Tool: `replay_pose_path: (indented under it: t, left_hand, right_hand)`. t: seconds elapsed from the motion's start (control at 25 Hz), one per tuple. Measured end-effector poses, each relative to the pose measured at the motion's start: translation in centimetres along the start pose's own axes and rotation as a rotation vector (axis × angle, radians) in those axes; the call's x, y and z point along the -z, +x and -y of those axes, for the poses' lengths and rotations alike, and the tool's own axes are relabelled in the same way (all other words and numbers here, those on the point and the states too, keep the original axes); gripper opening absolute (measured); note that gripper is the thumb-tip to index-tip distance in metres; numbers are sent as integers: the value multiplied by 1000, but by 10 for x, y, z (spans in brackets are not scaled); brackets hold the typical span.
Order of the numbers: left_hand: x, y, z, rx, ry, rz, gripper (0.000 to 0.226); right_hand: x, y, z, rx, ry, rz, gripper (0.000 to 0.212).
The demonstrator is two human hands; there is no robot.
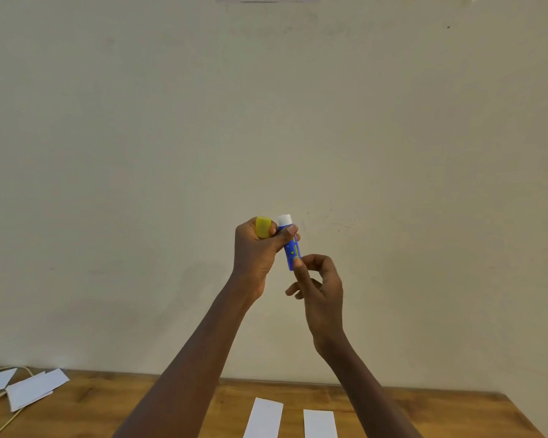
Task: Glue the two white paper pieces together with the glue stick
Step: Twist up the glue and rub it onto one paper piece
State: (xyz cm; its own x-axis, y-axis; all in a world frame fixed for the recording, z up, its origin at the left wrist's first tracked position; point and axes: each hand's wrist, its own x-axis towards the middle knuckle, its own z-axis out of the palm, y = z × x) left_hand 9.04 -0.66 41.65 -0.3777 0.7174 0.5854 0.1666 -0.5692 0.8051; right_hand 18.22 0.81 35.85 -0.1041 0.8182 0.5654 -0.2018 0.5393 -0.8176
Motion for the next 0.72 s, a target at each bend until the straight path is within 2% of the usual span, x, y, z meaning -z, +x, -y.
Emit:
replay_pose_path:
  t: [0.08,0.16,0.2,0.32,0.36,0.48,0.56,0.64,0.72]
  left_hand:
    - [-1,-1,-1,-6,-15,1,37]
    - [-1,-2,-2,-11,-34,-4,39]
    - [-1,-2,-1,-8,-46,-5,39]
    - [1,-4,2,-15,-37,10,39]
    - [0,-4,3,-21,-29,8,39]
    - [-2,-5,3,-42,-33,-2,41]
    - [-3,-3,2,-57,-30,-6,43]
    - [-3,-2,1,-49,-37,1,43]
    - [-2,-2,-1,-57,-27,3,41]
  right_hand:
    - [-1,0,-1,92,-102,-33,13]
    - [-1,1,0,102,-168,-35,14]
    - [0,1,1,63,-128,-13,14]
    - [4,2,4,-161,132,133,31]
    - [4,1,4,-174,134,145,28]
    - [0,-1,0,-36,-57,35,11]
    - [0,0,2,-58,-9,57,19]
    - [3,2,6,-176,119,157,37]
    - [4,2,8,-170,96,163,31]
